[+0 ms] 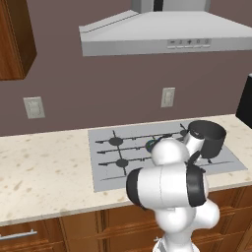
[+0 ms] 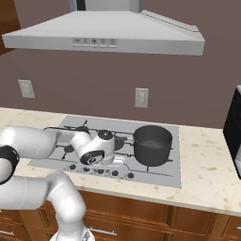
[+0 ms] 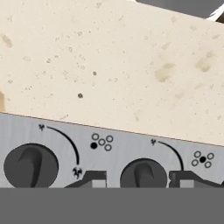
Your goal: Turn off the center burner of the stove.
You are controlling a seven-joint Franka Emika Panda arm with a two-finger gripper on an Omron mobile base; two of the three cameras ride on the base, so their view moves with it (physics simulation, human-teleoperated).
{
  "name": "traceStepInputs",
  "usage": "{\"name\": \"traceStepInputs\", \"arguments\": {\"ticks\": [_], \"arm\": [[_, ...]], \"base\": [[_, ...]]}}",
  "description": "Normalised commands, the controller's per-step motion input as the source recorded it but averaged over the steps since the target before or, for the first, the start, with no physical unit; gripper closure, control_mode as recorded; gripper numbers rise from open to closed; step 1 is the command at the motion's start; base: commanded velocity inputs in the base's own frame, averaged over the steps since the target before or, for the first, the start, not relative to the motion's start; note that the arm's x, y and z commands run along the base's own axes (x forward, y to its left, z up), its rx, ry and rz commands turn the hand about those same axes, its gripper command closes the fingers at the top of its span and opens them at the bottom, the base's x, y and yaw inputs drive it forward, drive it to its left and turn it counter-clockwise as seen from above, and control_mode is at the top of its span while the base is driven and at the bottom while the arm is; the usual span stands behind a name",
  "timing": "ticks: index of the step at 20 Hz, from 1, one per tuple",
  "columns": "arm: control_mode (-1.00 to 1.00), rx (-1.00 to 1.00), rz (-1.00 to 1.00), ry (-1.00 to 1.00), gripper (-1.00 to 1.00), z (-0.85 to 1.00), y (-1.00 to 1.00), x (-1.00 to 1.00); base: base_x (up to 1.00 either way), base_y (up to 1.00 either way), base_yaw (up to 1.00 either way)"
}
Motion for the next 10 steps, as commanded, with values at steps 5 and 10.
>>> {"name": "traceStepInputs", "arguments": {"ticks": [5, 10], "arm": [[-1.00, -0.10, -0.96, 0.00, 1.00, 0.00, 0.19, 0.01], [-1.00, -0.09, -0.95, 0.00, 1.00, 0.00, 0.25, 0.03]], "base": [[0.00, 0.00, 0.00], [0.00, 0.00, 0.00]]}}
